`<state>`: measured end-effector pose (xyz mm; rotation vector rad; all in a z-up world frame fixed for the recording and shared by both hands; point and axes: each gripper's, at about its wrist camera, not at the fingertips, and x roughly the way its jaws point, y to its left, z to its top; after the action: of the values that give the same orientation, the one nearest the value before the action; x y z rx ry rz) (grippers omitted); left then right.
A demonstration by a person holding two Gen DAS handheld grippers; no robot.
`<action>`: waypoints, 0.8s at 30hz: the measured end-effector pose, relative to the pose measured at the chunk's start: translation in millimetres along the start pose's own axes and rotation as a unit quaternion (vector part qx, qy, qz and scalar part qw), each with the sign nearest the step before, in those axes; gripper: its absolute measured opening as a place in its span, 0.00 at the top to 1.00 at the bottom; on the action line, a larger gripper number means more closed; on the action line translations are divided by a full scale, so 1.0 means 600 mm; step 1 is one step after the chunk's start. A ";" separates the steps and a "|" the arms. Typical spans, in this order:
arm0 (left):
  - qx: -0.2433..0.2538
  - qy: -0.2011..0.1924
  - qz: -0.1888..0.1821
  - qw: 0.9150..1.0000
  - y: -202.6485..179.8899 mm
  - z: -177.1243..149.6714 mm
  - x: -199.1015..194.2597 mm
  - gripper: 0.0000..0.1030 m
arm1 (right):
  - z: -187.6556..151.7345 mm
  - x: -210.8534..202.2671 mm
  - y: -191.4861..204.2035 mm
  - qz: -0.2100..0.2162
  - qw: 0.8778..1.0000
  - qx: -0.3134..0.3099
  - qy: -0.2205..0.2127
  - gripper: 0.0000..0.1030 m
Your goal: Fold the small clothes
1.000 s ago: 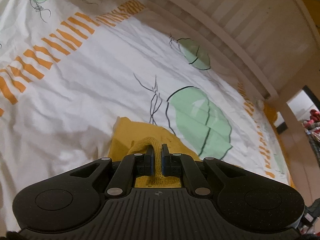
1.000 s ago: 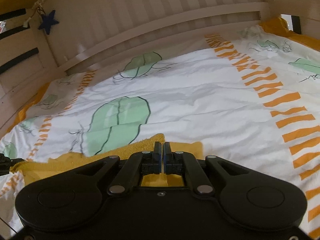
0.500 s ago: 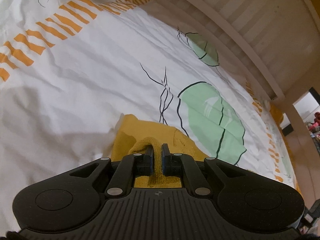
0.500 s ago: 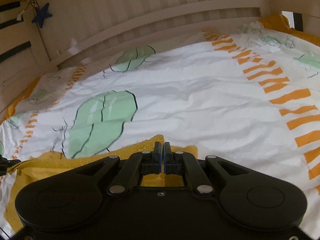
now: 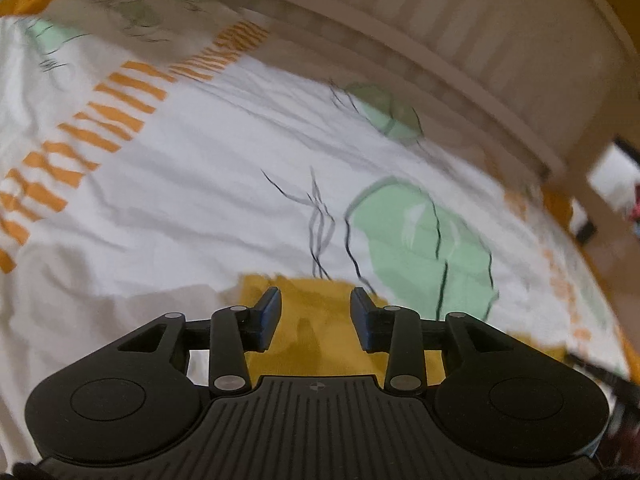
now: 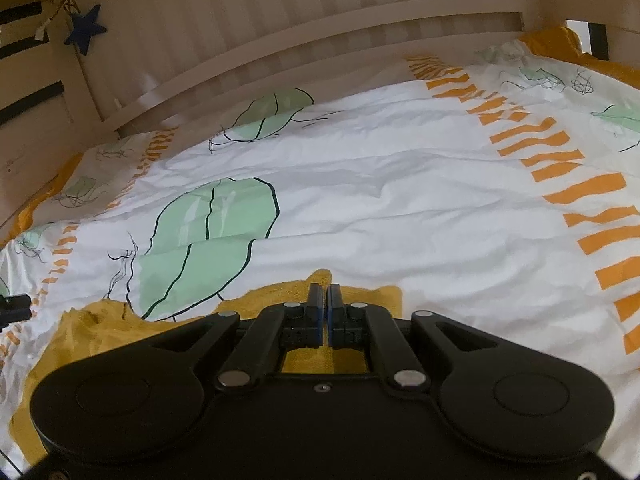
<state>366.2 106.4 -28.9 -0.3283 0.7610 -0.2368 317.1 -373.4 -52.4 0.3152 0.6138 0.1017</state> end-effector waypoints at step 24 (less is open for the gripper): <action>0.083 0.115 0.043 0.989 -0.014 -0.049 0.056 0.63 | 0.002 0.016 -0.021 0.043 0.992 0.045 0.108 0.62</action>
<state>368.3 81.7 -66.6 -0.1116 0.9738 -0.2573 325.8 -384.0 -60.9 0.4221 0.8205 0.1932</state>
